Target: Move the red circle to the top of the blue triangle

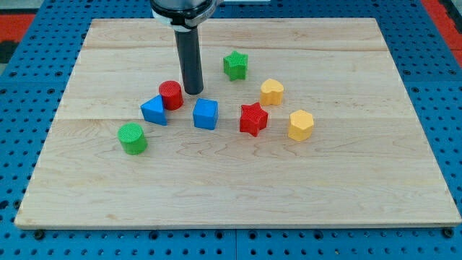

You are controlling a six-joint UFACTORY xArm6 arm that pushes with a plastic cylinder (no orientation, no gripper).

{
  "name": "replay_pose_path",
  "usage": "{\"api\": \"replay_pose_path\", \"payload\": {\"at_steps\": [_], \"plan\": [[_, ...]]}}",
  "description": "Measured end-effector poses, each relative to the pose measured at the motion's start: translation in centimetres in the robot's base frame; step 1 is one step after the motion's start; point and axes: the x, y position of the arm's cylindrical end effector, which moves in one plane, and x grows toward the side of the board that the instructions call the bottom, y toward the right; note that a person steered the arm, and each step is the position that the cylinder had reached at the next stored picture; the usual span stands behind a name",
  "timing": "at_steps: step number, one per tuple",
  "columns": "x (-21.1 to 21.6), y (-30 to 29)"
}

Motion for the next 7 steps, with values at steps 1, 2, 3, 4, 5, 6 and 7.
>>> {"api": "replay_pose_path", "payload": {"at_steps": [1,2,3,4,5,6,7], "plan": [[2.5,0.3],[2.8,-2.2],[0.3,-3.2],[-0.7,-3.2],[-5.2,-3.7],[-7.4,-9.8],[-4.8,-10.7]]}}
